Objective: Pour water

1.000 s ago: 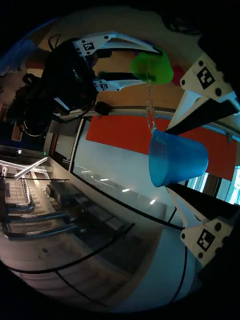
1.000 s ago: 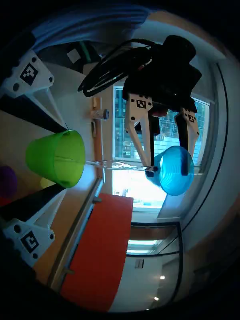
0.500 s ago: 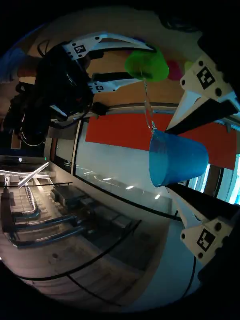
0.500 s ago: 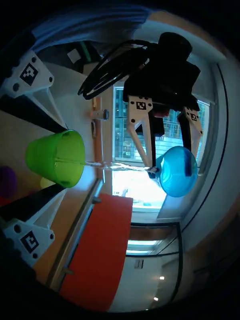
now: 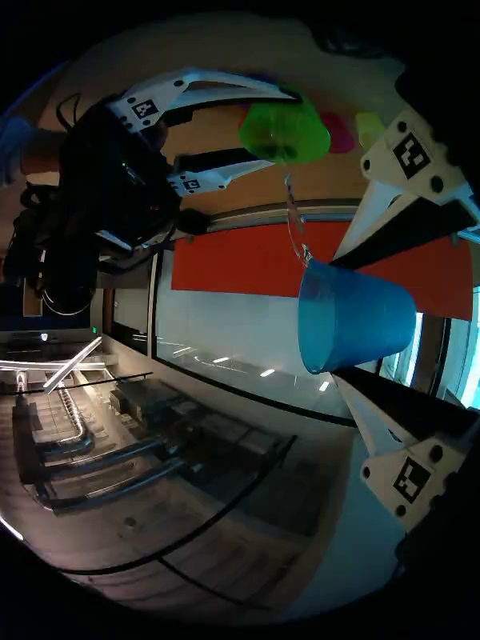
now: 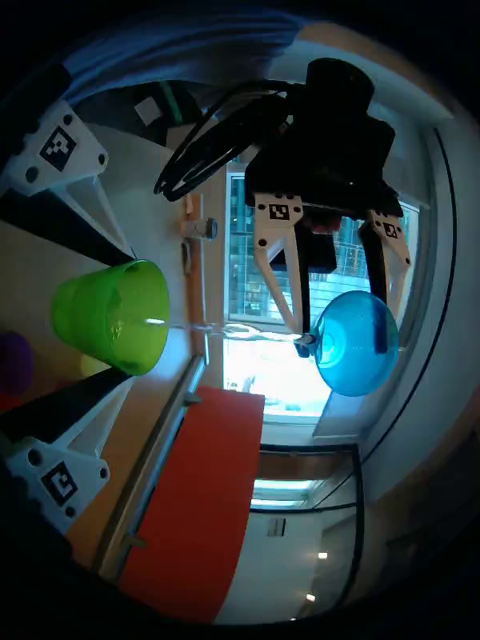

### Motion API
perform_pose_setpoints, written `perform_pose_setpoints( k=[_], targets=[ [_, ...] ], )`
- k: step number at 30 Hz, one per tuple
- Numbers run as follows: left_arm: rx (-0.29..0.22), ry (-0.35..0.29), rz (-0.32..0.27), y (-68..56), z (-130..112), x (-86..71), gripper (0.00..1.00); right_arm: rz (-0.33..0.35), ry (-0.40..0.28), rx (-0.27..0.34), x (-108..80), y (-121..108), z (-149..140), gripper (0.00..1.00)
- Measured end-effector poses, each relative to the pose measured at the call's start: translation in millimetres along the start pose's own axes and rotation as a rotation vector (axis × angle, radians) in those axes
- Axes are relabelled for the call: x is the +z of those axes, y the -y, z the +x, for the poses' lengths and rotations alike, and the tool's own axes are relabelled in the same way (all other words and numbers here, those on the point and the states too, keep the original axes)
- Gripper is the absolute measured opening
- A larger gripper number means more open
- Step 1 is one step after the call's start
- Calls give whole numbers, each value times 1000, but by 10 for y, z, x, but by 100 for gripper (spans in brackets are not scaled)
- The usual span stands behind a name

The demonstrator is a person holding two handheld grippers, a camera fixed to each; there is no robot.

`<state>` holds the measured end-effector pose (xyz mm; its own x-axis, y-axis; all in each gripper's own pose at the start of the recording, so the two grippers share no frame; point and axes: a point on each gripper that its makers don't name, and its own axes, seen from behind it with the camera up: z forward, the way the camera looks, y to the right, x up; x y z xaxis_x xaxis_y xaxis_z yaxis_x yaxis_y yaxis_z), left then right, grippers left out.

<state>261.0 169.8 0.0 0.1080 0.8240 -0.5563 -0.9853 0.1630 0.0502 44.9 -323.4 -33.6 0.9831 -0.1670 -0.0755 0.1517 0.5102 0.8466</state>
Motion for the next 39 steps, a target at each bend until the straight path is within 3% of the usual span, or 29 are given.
perform_pose_setpoints(
  k=[27, 33, 39],
  targets=[
    [190, -30, 31, 53, 204, 9, 84, -10, -10, 4, -13, -18, 21, 90],
    [177, -36, 27, 54, 221, 17, 84, -11, -12, 5, -18, -18, 26, 90],
    [97, -25, 24, 40, 179, 21, 84, -15, -13, 6, -26, -30, 21, 90]
  ],
)
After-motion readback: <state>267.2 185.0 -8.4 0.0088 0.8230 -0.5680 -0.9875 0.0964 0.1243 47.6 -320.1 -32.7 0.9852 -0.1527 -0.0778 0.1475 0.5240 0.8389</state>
